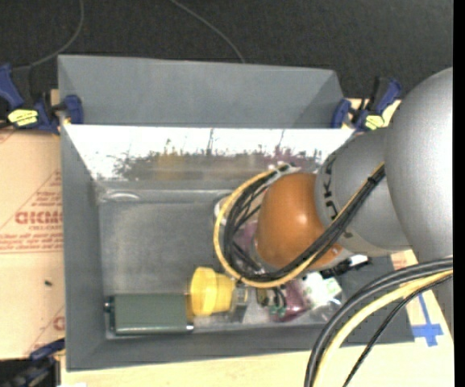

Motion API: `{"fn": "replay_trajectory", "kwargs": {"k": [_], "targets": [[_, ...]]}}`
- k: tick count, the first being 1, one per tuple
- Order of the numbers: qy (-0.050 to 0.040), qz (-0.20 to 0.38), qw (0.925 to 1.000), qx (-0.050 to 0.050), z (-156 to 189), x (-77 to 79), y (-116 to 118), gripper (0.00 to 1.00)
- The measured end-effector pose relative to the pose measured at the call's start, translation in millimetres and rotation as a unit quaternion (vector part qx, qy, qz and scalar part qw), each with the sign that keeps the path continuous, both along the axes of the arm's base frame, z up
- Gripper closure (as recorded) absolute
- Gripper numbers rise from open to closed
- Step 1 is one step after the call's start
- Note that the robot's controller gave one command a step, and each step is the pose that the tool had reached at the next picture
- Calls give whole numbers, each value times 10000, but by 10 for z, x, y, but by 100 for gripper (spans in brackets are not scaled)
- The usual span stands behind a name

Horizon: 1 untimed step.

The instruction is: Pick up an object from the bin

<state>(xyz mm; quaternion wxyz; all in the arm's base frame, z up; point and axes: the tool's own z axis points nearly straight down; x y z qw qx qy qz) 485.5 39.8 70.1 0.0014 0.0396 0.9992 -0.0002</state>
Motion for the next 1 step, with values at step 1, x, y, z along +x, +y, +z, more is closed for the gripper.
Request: {"fn": "replay_trajectory", "kwargs": {"k": [1], "targets": [[0,0,10000,0,0,0,0,100]]}}
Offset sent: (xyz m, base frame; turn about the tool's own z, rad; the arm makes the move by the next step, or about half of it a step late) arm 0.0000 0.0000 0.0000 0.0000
